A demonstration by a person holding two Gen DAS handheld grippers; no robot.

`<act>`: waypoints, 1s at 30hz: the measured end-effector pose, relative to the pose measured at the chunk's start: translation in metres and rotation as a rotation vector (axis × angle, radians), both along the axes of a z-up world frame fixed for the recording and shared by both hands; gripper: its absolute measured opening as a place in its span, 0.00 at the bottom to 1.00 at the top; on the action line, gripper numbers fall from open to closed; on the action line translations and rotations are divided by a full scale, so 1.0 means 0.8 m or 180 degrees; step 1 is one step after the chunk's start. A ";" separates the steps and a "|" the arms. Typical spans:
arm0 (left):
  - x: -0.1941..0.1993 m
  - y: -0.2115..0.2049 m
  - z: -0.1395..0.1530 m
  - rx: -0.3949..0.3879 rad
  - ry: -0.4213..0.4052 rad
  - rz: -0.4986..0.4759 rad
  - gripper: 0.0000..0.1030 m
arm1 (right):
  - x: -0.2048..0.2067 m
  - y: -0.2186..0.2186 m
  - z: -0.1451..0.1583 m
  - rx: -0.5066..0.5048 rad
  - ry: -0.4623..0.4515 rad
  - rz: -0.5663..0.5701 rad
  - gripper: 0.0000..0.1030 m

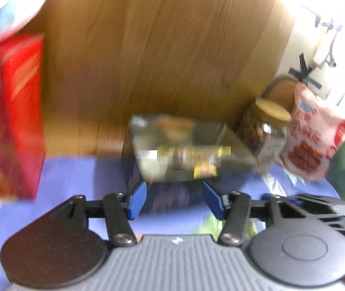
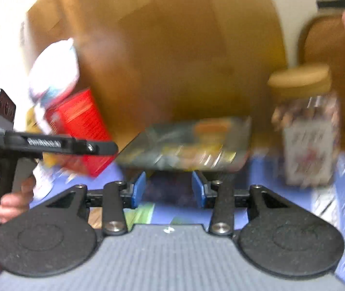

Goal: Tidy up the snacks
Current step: 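Carry the cookie over the tin box and release it inside, then grasp the light green square packet with the left gripper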

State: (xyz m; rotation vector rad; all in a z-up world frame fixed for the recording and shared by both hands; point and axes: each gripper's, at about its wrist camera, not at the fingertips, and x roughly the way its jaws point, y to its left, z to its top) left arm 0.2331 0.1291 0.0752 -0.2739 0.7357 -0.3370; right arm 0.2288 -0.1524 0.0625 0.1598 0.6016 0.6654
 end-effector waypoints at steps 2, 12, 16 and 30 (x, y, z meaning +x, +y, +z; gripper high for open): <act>-0.017 0.014 -0.014 -0.0063 0.0135 -0.0011 0.51 | -0.008 0.012 -0.022 -0.0030 0.0205 0.0074 0.44; -0.043 0.009 -0.068 -0.0376 0.0457 -0.0075 0.51 | -0.004 0.057 -0.045 0.0169 0.0588 0.0044 0.19; -0.066 0.000 -0.051 -0.0471 0.0326 -0.0189 0.51 | -0.055 0.016 -0.020 0.0232 0.0408 -0.0083 0.18; -0.149 -0.120 -0.049 -0.0284 0.0301 -0.0907 0.57 | -0.210 -0.083 -0.070 -0.0003 0.0254 -0.0375 0.52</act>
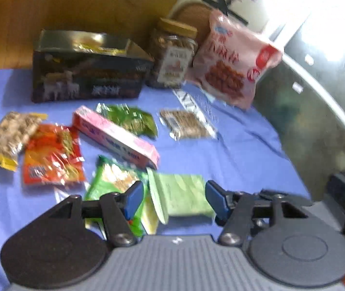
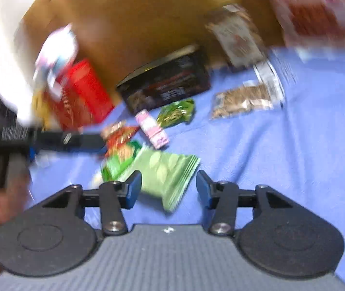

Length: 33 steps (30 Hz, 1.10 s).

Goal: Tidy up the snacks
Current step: 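Grasp the light green square packet with the left gripper, then drop the green square packet into the tin box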

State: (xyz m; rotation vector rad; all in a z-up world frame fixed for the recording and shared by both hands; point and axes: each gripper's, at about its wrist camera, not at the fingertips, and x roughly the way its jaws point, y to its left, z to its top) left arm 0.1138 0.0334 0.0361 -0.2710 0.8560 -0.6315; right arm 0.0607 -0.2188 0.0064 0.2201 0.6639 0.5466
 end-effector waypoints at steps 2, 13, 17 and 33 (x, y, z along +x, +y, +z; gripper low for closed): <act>-0.004 -0.009 -0.010 0.0126 0.0048 0.0007 0.57 | -0.016 0.019 0.002 -0.0409 -0.0202 0.0189 0.53; 0.006 -0.056 -0.032 0.0258 0.0175 -0.0079 0.43 | -0.002 0.045 -0.019 -0.0943 -0.0447 0.0385 0.44; 0.002 -0.048 -0.020 0.0172 0.0128 -0.0061 0.43 | -0.008 0.036 -0.014 -0.0789 -0.0388 0.0254 0.35; 0.194 0.043 0.084 -0.0189 -0.0255 0.0836 0.43 | 0.190 0.111 0.101 -0.0682 -0.1098 0.0288 0.34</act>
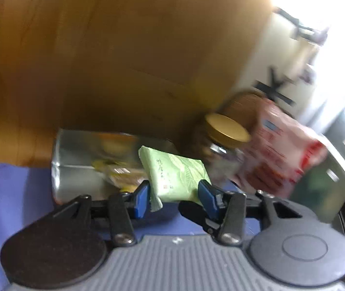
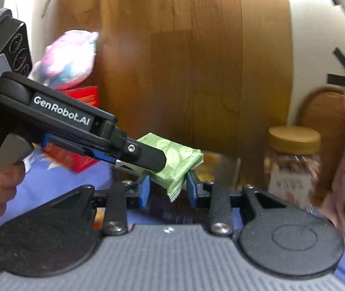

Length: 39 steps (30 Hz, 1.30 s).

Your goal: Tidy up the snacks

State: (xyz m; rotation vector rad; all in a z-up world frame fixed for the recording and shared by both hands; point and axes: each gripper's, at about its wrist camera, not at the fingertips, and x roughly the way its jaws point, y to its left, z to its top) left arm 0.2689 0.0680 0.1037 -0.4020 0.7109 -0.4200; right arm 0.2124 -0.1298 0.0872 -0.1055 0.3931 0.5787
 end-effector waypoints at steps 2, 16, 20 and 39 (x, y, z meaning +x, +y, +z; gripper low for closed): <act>0.020 0.006 -0.010 0.0045 0.0060 0.0132 0.42 | 0.034 0.010 -0.006 0.0020 0.0077 -0.0003 0.34; -0.012 0.038 -0.014 0.0517 -0.0170 0.0633 0.49 | 0.032 -0.031 -0.014 0.0076 0.0135 0.0001 0.41; -0.035 -0.001 -0.018 0.0071 -0.0005 0.0084 0.48 | -0.003 -0.142 -0.033 0.0244 0.0342 -0.0531 0.44; -0.017 -0.157 -0.107 0.0075 0.0820 -0.0563 0.56 | -0.009 -0.249 -0.110 0.1045 0.1437 -0.0967 0.38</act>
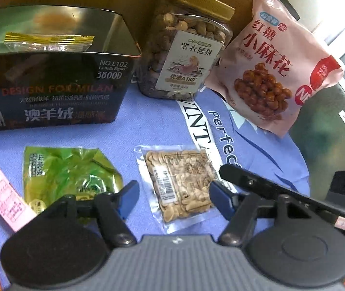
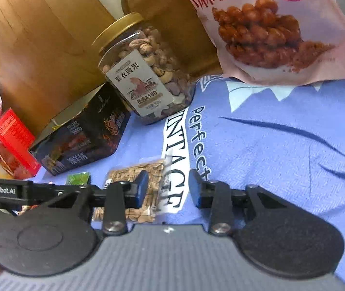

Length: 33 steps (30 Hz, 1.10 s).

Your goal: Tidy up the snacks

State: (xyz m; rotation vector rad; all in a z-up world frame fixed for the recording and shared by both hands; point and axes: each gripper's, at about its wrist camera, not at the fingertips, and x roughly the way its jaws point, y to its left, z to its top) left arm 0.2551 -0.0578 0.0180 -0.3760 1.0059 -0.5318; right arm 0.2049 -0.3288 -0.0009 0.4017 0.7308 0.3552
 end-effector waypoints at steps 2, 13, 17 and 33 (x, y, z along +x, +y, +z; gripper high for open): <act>0.000 -0.004 0.000 0.0008 -0.0002 0.0024 0.43 | 0.001 -0.005 -0.007 0.0255 0.0057 0.0032 0.33; -0.014 0.049 0.036 -0.0322 -0.0175 0.0198 0.26 | -0.021 0.021 0.011 0.0881 0.0065 0.0254 0.11; -0.005 0.101 0.082 -0.0406 -0.0530 0.0374 0.26 | -0.005 0.054 0.057 0.0971 -0.0226 0.0389 0.10; 0.076 0.209 0.064 0.0438 -0.0686 0.1110 0.44 | 0.131 0.261 0.055 -0.0177 -0.0526 0.0872 0.32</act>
